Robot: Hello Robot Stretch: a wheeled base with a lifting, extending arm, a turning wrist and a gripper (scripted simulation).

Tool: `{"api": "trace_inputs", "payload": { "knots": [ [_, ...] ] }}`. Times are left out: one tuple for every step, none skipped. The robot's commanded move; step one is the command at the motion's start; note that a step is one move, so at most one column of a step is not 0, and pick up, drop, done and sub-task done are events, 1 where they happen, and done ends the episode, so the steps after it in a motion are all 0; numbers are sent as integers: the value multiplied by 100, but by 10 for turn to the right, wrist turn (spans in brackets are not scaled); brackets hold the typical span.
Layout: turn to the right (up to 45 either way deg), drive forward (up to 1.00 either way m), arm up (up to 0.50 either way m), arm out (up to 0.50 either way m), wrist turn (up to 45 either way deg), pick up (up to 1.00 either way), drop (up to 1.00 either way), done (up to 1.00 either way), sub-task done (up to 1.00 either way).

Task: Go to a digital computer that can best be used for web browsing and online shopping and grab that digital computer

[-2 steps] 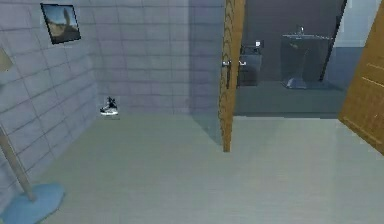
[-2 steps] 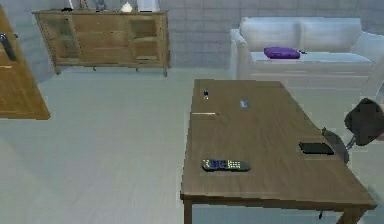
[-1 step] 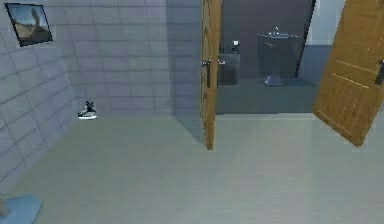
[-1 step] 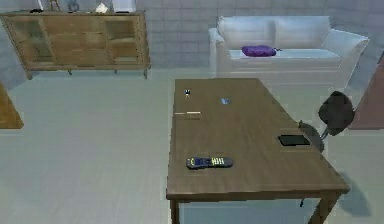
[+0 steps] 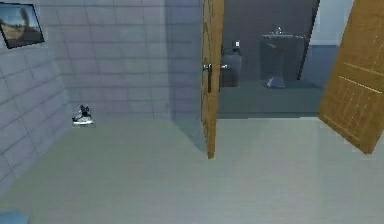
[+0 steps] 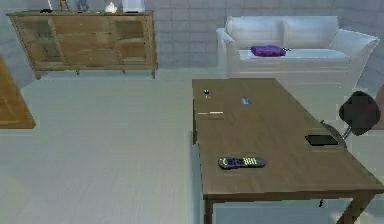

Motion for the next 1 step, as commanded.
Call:
{"api": "trace_inputs", "payload": {
  "knots": [
    [270, 0, 0, 0, 0, 0, 0, 0, 0]
  ]
}}
